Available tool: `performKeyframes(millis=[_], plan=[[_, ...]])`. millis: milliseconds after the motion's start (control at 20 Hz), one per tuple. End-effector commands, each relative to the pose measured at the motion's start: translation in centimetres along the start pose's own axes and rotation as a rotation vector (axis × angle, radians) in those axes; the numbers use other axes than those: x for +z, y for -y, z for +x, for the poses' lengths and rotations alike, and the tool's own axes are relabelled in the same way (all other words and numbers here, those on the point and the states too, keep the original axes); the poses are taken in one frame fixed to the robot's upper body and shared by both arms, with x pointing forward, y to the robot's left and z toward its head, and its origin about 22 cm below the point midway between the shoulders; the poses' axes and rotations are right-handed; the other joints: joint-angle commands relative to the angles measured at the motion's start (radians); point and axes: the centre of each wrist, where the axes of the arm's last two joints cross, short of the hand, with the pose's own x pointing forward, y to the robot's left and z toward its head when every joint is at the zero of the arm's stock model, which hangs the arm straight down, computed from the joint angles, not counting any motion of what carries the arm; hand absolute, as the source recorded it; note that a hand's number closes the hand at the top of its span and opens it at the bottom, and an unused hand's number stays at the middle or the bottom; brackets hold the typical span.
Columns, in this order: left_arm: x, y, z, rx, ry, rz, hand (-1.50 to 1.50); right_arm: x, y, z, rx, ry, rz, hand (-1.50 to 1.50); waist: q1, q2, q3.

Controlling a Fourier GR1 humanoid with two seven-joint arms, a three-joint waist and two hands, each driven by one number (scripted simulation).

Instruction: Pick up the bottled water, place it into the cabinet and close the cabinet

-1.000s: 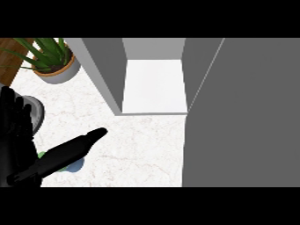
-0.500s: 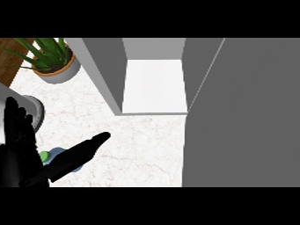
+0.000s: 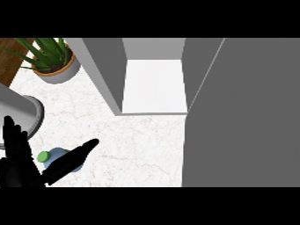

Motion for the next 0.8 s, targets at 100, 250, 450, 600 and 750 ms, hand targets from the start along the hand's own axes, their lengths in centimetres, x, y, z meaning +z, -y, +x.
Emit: performKeyframes(millis=[100,250,450,600,750], plan=[[-2.3,-1.7,-3.4,0.016,-0.04,0.011,-1.5,1.5,-1.1,4.0,0.021,0.034,0.021,-1.5,-0.001,0.0,-0.002],[-0.8,-1.4,-6.9,0.015,-0.077,0.031,-1.5,1.6,-0.7,3.0,0.033,0.044,0.001,-1.5,0.002,0.0,-0.001],[-2.1,-1.6,-8.8,0.022,-0.087,0.059,-1.5,2.2,-0.8,3.7,0.02,0.046,0.019,-1.5,0.002,0.0,-0.001],[-1.8,-1.0,-12.1,0.004,-0.087,0.067,-1.5,2.6,-0.4,4.1,0.048,0.036,0.021,-1.5,0.001,0.001,-0.002],[-3.5,-2.9,-13.0,0.019,-0.062,0.101,-1.5,3.2,0.3,4.4,0.025,0.056,0.027,-1.5,0.0,0.0,-0.001]])
